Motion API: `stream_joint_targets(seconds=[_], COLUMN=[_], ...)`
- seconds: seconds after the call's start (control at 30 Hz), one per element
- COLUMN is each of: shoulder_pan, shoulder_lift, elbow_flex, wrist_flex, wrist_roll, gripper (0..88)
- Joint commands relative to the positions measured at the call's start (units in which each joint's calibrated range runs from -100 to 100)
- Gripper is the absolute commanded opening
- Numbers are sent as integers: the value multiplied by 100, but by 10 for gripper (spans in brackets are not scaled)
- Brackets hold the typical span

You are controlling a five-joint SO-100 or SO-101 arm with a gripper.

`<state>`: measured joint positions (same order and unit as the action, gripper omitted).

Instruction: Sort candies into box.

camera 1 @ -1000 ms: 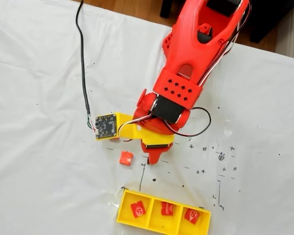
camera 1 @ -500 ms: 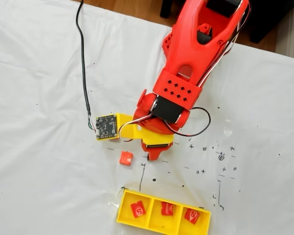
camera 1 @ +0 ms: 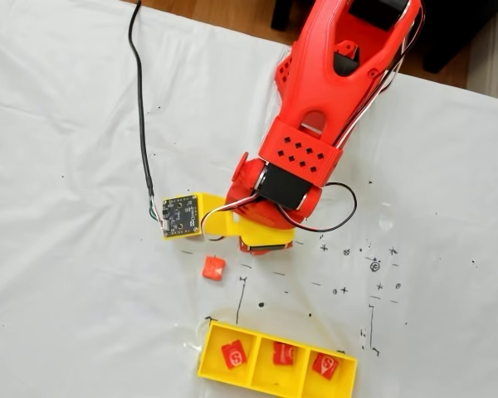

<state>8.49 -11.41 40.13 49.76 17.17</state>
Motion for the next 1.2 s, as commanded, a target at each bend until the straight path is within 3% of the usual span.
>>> stream_joint_targets(seconds=[0.0, 0.07, 0.2, 0.4, 0.7, 0.87, 1.17], shoulder_pan=[-134, -333, -840, -1193, -1764, -2145, -2326], shoulder_lift=[-776, -1047, -793, -776, -453, -368, -89], elbow_flex=[-267, -595, -2871, -3663, -3608, -2434, -2070], wrist_flex=[193, 349, 1340, 979, 120, -1346, -2025], wrist_roll=[-83, -293, -982, -1607, -1665, -1612, -1602], gripper=[2, 2, 2, 2, 2, 2, 2])
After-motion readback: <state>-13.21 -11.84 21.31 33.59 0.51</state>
